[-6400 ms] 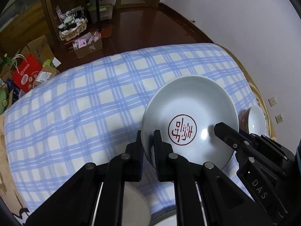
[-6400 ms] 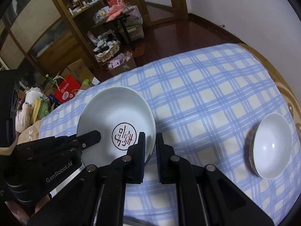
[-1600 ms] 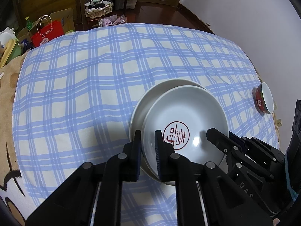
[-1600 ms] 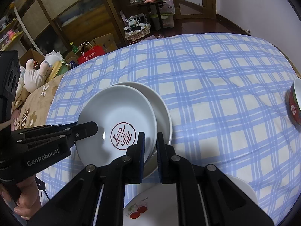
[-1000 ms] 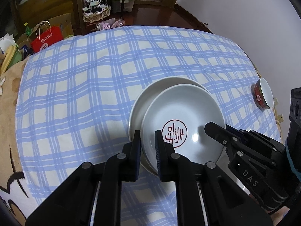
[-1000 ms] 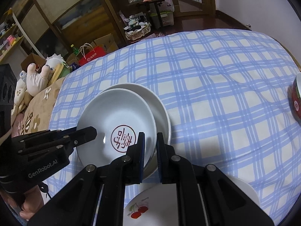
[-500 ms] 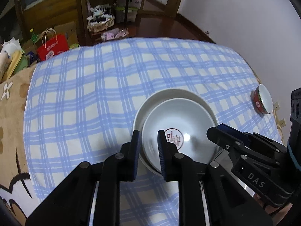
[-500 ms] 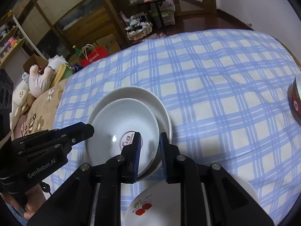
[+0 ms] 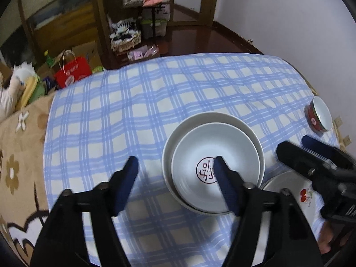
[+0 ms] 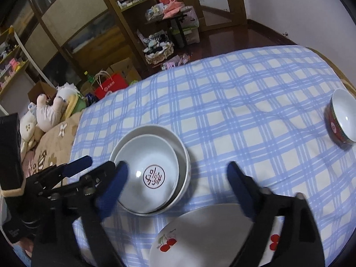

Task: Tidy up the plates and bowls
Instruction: 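Move both tools toward the plain white bowl on the cloth, then grip the plain white bowl rim with both tools, then lower the white bowl into the stacked dishes with both tools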

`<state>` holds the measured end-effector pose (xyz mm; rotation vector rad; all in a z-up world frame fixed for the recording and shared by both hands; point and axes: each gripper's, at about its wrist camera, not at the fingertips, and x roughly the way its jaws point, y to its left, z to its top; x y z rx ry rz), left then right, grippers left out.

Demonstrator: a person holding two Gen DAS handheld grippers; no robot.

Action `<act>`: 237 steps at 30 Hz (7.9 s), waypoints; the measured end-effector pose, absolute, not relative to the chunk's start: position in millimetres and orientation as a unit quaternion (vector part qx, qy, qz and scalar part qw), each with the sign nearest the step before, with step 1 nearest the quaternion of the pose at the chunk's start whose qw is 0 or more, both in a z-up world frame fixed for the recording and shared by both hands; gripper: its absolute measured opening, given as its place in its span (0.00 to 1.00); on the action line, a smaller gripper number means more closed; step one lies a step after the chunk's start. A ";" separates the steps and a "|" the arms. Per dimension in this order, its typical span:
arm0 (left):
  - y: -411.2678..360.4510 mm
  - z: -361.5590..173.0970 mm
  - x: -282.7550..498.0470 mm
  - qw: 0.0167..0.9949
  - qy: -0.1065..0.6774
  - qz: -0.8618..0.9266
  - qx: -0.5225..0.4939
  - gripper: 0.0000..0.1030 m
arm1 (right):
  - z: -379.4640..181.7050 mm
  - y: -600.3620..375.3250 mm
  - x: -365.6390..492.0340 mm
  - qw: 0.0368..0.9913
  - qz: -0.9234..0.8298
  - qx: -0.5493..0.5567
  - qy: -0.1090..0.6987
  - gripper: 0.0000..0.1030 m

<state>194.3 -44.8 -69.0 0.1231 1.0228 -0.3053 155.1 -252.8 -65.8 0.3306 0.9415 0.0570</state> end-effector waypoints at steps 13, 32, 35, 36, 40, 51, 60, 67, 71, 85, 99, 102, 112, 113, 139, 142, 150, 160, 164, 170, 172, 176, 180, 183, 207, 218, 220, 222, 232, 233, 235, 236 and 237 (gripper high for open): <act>-89.1 -37.1 180.2 0.862 0.465 -0.161 0.118 0.77 | -0.9 -316.9 139.2 0.906 -0.036 0.135 0.401 0.99; -226.5 40.0 189.9 0.864 0.420 -0.239 0.139 0.77 | 68.9 -443.3 126.7 0.906 -0.140 0.066 0.394 0.99; -248.5 44.6 193.9 0.863 0.419 -0.252 0.125 0.77 | 68.8 -458.3 123.4 0.905 -0.149 0.052 0.396 0.99; -255.3 45.5 194.5 0.863 0.418 -0.256 0.120 0.77 | 67.4 -465.2 122.0 0.904 -0.153 0.052 0.396 0.99; -283.1 48.3 196.4 0.867 0.402 -0.275 0.103 0.77 | 55.7 -491.7 119.4 0.901 -0.166 0.072 0.394 0.99; -369.5 3.2 207.4 0.840 0.419 -0.310 0.151 0.77 | -0.7 -543.5 125.3 0.878 -0.199 0.098 0.425 0.99; -404.9 -38.7 217.2 0.821 0.448 -0.312 0.168 0.77 | -34.1 -571.9 136.9 0.865 -0.196 0.125 0.444 0.98; -421.7 -64.5 222.0 0.811 0.466 -0.306 0.177 0.77 | -58.1 -586.5 144.5 0.850 -0.196 0.161 0.462 0.92; -427.2 -78.3 224.0 0.804 0.479 -0.301 0.181 0.70 | -71.6 -589.0 148.4 0.842 -0.189 0.177 0.474 0.85; -446.5 -110.5 219.6 0.779 0.515 -0.304 0.186 0.17 | -115.6 -596.3 152.6 0.809 -0.140 0.280 0.497 0.10; -435.2 -107.7 211.0 0.774 0.530 -0.318 0.137 0.10 | -115.4 -587.5 143.8 0.813 -0.154 0.267 0.494 0.09; -428.3 -103.4 206.7 0.775 0.528 -0.319 0.135 0.10 | -110.8 -583.8 140.1 0.816 -0.150 0.268 0.490 0.10; -389.9 -67.3 187.2 0.782 0.516 -0.323 0.135 0.10 | -79.3 -547.0 116.3 0.831 -0.145 0.256 0.471 0.10; -385.3 -63.7 185.9 0.784 0.514 -0.322 0.132 0.10 | -76.2 -542.0 114.5 0.833 -0.143 0.254 0.470 0.10; -211.5 9.8 167.6 0.834 0.488 -0.245 0.083 0.10 | 3.4 -373.4 99.6 0.890 -0.074 0.175 0.415 0.11; -194.2 16.3 166.5 0.839 0.482 -0.237 0.083 0.10 | 6.2 -358.7 100.3 0.892 -0.065 0.174 0.412 0.11; -152.4 23.5 168.8 0.851 0.476 -0.209 0.065 0.10 | 5.8 -326.5 110.0 0.891 -0.036 0.183 0.414 0.11; -109.0 14.5 177.8 0.851 0.489 -0.184 0.061 0.09 | 3.3 -281.2 122.6 0.893 -0.003 0.157 0.422 0.11; -97.9 2.9 181.0 0.847 0.500 -0.175 0.050 0.09 | -4.1 -269.5 125.3 0.892 0.002 0.162 0.423 0.12; -83.0 -13.8 182.9 0.842 0.511 -0.167 0.050 0.09 | -20.0 -261.0 130.1 0.885 0.014 0.171 0.433 0.12; -78.2 -18.4 184.8 0.839 0.517 -0.163 0.046 0.09 | -24.3 -255.3 132.6 0.884 0.017 0.168 0.437 0.12; -64.8 -27.9 189.6 0.838 0.522 -0.157 0.037 0.09 | -32.2 -245.0 138.5 0.881 0.026 0.165 0.442 0.12; -53.5 -38.6 195.1 0.838 0.528 -0.138 0.020 0.09 | -44.0 -236.5 144.4 0.878 0.039 0.163 0.449 0.12; -50.2 -52.0 197.3 0.836 0.533 -0.130 0.026 0.09 | -56.6 -228.0 149.1 0.873 0.047 0.150 0.461 0.12; -41.5 -97.9 201.7 0.837 0.535 -0.113 0.003 0.10 | -96.9 -221.4 165.5 0.869 0.060 0.137 0.471 0.12; -41.0 -103.6 203.5 0.832 0.541 -0.121 0.007 0.10 | -97.9 -215.1 166.5 0.873 0.047 0.118 0.470 0.12; -41.1 -103.4 203.5 0.832 0.541 -0.122 0.008 0.10 | -97.6 -213.9 167.7 0.873 0.048 0.118 0.471 0.12; -42.2 -103.7 204.0 0.833 0.540 -0.123 0.013 0.10 | -97.8 -215.0 168.1 0.873 0.047 0.117 0.471 0.12; -43.5 -101.3 203.2 0.838 0.532 -0.123 0.023 0.10 | -98.7 -216.0 170.4 0.873 0.044 0.115 0.471 0.13; -43.7 -99.7 202.8 0.840 0.527 -0.122 0.027 0.10 | -99.0 -216.2 170.9 0.874 0.042 0.114 0.471 0.13; -44.4 -97.7 200.3 0.845 0.520 -0.121 0.033 0.10 | -99.5 -216.9 171.2 0.874 0.042 0.114 0.470 0.13; -44.3 -96.2 199.5 0.848 0.515 -0.116 0.038 0.10 | -99.6 -216.9 171.6 0.875 0.042 0.114 0.469 0.13; -44.0 -94.6 198.7 0.852 0.509 -0.112 0.042 0.11 | -99.8 -217.1 172.1 0.875 0.042 0.113 0.469 0.14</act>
